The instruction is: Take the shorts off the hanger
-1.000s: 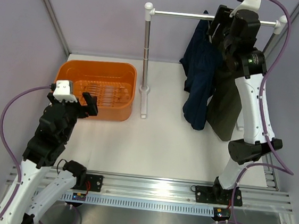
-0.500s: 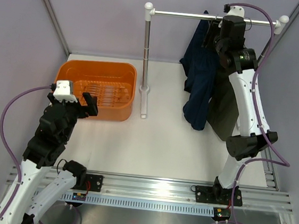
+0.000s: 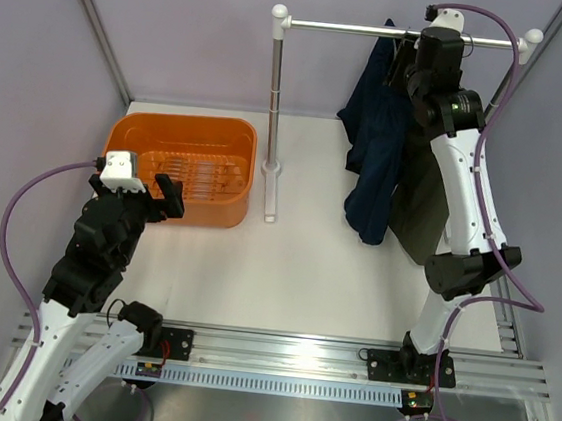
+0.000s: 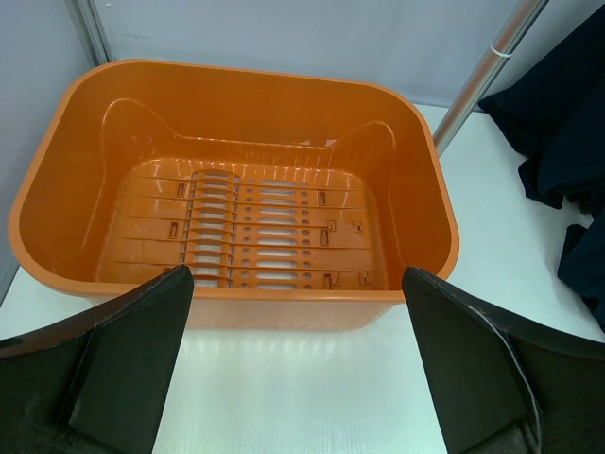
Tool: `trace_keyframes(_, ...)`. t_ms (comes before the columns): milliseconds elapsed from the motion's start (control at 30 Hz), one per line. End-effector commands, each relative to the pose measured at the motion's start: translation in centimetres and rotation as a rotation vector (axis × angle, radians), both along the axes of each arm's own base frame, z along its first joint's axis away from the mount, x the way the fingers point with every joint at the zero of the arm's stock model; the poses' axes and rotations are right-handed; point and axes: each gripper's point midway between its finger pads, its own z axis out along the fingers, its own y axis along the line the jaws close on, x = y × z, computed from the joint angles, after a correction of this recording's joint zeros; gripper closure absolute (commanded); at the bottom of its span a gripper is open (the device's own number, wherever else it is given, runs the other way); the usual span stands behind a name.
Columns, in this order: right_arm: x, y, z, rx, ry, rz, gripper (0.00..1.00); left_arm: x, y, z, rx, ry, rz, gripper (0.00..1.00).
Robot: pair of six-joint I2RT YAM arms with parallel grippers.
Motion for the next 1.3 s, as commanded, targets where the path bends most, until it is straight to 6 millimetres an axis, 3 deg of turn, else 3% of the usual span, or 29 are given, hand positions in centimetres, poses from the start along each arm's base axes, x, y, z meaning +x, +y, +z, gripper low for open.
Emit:
trace_keyframes(0, -0.3, -1.4, 1.7, 0.024, -0.057, -0.061, 0.52, 0.2, 0.1, 1.5, -0.015, -0.06, 0.008, 0.01)
trace_keyframes(167, 0.0, -1.3, 2.1, 0.037, -0.059, -0.051, 0.53, 0.2, 0.1, 1.5, -0.015, -0.06, 0.006, 0.01)
trace_keyframes(267, 0.4, -0.9, 0.9, 0.02, -0.014, -0.037, 0.54, 0.2, 0.1, 1.4, -0.014, -0.058, 0.006, 0.01)
trace_keyframes(400, 0.5, -0.6, 0.8, 0.024, -0.012, -0.017, 0.67, 0.1, 0.1, 1.5, -0.015, -0.061, 0.006, 0.01)
trace_keyframes(467, 0.6, -0.2, 0.5, 0.023, -0.005, 0.0, 0.68, 0.1, 0.1, 1.5, -0.014, -0.061, 0.006, 0.01)
trace_keyframes(700, 0.3, 0.3, 0.0, 0.02, 0.023, 0.037, 0.53, 0.1, 0.2, 1.5, -0.014, -0.063, 0.008, 0.01)
trace_keyframes(867, 0.5, 0.2, -0.9, 0.013, 0.041, 0.034, 0.52, 0.1, 0.2, 1.6, -0.015, -0.064, 0.008, 0.01)
trace_keyframes(1133, 0.8, 0.3, -0.9, 0.012, 0.048, 0.032, 0.76, 0.0, 0.2, 1.6, -0.015, -0.066, 0.009, 0.01)
trace_keyframes(1267, 0.6, 0.1, -0.4, 0.013, 0.036, 0.025, 1.0, 0.0, 0.3, 1.7, -0.017, -0.07, 0.011, 0.01)
